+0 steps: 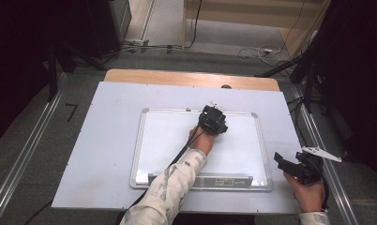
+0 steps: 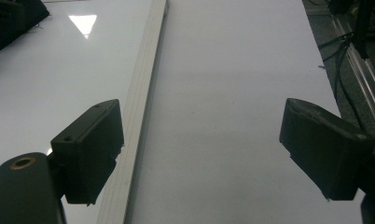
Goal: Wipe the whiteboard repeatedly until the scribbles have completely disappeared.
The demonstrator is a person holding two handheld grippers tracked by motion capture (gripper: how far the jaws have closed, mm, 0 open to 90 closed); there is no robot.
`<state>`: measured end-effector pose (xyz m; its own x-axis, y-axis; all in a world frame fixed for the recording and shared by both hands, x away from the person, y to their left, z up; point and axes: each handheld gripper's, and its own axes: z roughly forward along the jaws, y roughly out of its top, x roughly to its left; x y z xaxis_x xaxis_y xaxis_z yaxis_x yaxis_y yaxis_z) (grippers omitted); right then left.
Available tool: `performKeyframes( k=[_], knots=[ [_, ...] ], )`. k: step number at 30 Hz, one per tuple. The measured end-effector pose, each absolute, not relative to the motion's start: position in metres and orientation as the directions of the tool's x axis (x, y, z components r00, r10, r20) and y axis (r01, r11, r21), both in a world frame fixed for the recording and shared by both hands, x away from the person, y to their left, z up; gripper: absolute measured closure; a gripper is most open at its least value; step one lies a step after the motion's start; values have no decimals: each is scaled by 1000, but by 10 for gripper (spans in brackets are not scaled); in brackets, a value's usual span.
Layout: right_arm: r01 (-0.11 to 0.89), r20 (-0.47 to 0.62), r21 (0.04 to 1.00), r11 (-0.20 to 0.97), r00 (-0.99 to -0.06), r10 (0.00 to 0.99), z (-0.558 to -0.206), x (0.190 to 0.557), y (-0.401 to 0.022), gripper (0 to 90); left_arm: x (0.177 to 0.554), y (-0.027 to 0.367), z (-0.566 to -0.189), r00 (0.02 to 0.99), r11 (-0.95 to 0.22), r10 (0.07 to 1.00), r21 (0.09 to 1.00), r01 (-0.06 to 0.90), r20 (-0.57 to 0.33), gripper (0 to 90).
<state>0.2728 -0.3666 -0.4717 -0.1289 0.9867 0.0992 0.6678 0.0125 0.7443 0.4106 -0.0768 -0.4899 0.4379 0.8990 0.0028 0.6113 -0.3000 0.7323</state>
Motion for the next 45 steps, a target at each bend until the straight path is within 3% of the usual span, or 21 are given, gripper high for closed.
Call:
performKeyframes(
  k=[45],
  knots=[
    [675,102,738,10,-126,987,-473,272,-369,124,418,-99,-490,465,-325,885,725,608,6,410]
  ],
)
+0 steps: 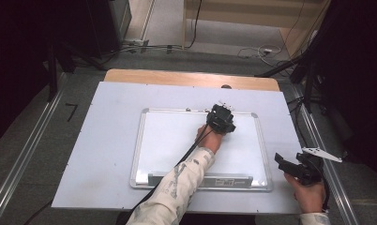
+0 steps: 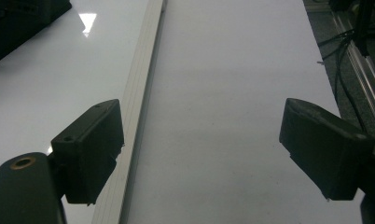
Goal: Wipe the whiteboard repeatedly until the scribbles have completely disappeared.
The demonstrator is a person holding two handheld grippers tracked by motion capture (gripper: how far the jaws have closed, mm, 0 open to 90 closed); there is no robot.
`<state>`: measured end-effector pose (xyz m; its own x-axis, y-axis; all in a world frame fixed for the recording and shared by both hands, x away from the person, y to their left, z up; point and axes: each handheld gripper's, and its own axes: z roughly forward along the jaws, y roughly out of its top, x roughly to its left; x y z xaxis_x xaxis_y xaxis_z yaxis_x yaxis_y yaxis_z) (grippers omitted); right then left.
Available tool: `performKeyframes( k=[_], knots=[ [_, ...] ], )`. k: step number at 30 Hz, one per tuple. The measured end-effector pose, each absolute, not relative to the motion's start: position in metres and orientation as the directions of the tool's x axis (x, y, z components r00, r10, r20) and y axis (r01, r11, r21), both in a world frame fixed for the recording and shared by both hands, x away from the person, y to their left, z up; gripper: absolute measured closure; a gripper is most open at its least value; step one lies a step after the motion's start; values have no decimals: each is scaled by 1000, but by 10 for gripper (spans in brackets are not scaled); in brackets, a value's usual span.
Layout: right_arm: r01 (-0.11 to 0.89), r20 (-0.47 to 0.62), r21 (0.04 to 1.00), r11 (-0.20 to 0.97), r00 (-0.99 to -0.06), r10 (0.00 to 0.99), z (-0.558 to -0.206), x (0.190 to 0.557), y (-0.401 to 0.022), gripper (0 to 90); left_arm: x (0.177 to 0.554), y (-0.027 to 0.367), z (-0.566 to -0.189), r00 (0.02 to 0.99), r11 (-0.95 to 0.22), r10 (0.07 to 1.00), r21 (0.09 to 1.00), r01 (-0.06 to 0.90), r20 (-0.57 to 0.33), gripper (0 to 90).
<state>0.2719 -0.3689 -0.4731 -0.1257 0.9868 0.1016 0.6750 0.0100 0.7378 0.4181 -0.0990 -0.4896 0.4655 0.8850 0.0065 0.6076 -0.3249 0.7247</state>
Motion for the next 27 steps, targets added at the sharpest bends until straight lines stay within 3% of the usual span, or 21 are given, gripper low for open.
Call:
performKeyframes(
  k=[21,27],
  knots=[
    [680,90,733,21,-127,988,-474,272,-368,124,409,-46,-490,415,-291,910,718,633,2,409],
    [678,92,735,17,-124,988,-473,272,-367,124,409,-48,-490,411,-292,912,716,634,8,409]
  ],
)
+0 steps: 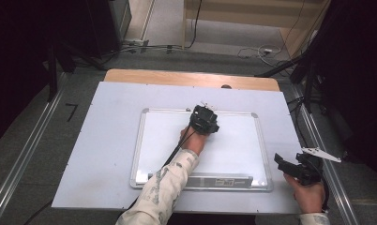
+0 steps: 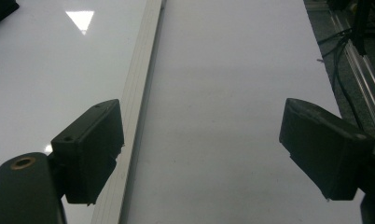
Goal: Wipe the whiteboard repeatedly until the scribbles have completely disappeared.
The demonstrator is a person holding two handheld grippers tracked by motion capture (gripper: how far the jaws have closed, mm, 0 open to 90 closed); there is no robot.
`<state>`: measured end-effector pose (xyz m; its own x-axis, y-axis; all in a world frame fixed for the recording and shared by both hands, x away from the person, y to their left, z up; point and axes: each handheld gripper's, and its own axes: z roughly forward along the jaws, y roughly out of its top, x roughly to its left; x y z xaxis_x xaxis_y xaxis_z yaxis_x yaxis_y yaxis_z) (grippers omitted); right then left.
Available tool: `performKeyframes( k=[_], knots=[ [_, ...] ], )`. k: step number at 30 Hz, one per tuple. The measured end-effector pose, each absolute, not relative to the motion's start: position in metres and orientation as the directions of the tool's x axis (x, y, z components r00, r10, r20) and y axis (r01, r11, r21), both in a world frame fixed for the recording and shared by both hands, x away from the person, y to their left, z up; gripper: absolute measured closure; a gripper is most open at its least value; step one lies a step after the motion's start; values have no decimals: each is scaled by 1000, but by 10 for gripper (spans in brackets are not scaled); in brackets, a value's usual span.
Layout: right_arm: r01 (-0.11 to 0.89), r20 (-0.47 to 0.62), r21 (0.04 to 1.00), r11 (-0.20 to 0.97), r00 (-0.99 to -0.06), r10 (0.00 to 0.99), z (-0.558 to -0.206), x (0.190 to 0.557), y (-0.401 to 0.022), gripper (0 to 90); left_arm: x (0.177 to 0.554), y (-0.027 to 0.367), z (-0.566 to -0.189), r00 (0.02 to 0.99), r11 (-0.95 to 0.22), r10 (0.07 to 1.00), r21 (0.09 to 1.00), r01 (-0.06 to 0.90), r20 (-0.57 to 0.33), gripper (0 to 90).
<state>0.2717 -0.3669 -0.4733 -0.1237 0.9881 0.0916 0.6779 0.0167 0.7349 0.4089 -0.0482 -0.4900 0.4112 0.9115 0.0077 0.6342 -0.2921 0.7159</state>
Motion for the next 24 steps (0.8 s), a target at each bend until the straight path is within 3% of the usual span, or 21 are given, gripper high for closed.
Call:
performKeyframes(
  k=[24],
  knots=[
    [677,96,735,20,-134,986,-474,275,-366,130,419,-93,-490,456,-333,890,719,610,24,409]
  ],
)
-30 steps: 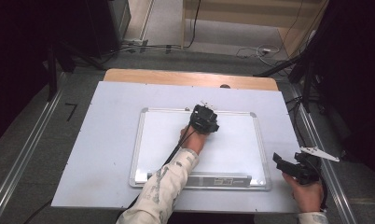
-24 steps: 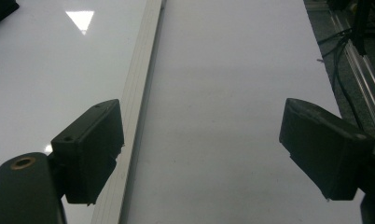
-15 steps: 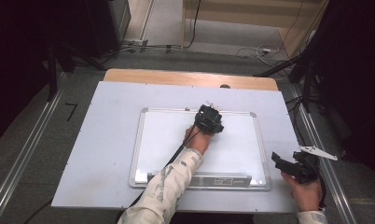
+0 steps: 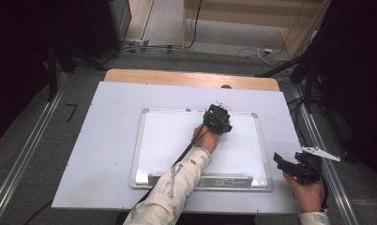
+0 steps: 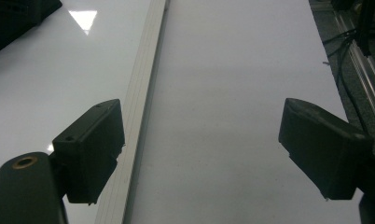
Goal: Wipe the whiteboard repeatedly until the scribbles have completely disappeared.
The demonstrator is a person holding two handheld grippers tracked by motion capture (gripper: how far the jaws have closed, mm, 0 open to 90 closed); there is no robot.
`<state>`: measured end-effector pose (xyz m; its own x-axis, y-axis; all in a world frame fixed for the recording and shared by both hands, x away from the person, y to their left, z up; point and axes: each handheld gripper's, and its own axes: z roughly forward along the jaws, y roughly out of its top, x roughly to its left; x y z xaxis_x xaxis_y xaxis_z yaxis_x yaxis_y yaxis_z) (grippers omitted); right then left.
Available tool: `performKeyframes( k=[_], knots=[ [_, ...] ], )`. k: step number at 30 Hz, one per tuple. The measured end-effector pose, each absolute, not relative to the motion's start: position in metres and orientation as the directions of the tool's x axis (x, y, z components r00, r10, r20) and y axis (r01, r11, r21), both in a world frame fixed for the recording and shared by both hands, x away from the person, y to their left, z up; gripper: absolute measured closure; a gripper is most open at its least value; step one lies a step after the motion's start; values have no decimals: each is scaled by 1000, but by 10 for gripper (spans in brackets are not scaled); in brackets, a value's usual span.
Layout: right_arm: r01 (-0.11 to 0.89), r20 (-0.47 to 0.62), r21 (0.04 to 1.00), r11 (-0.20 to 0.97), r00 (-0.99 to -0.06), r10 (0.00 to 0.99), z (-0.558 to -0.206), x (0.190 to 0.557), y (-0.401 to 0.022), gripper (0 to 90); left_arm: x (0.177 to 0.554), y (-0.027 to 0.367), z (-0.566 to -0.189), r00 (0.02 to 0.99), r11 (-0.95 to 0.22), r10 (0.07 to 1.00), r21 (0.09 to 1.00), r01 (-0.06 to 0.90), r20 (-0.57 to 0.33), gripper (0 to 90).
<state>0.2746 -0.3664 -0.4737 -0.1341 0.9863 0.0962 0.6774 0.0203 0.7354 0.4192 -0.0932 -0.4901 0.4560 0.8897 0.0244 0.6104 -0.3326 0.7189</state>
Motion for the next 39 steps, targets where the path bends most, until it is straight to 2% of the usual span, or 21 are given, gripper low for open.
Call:
performKeyframes(
  k=[21,39],
  knots=[
    [678,96,735,19,-132,987,-473,274,-368,130,419,-97,-490,478,-349,878,716,604,25,408],
    [682,88,731,20,-124,988,-474,272,-368,130,410,-51,-491,443,-321,896,713,623,17,408]
  ],
)
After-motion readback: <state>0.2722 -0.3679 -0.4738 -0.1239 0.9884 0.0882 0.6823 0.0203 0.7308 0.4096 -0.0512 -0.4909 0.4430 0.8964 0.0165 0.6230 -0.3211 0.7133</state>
